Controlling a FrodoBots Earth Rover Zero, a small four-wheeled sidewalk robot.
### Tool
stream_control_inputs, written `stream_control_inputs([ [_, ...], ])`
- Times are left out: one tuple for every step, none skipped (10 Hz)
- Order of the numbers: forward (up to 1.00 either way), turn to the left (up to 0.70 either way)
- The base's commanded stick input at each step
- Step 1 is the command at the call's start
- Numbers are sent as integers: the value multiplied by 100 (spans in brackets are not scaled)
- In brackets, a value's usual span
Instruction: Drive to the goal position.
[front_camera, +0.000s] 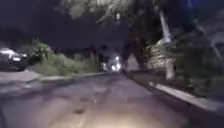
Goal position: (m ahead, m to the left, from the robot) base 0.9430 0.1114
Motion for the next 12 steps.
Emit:
stream_control_inputs([
  [70, 0],
  [70, 0],
  [70, 0],
  [70, 0],
  [70, 0],
  [70, 0],
  [70, 0],
  [70, 0],
  [70, 0],
  [70, 0],
  [70, 0],
  [70, 0],
])
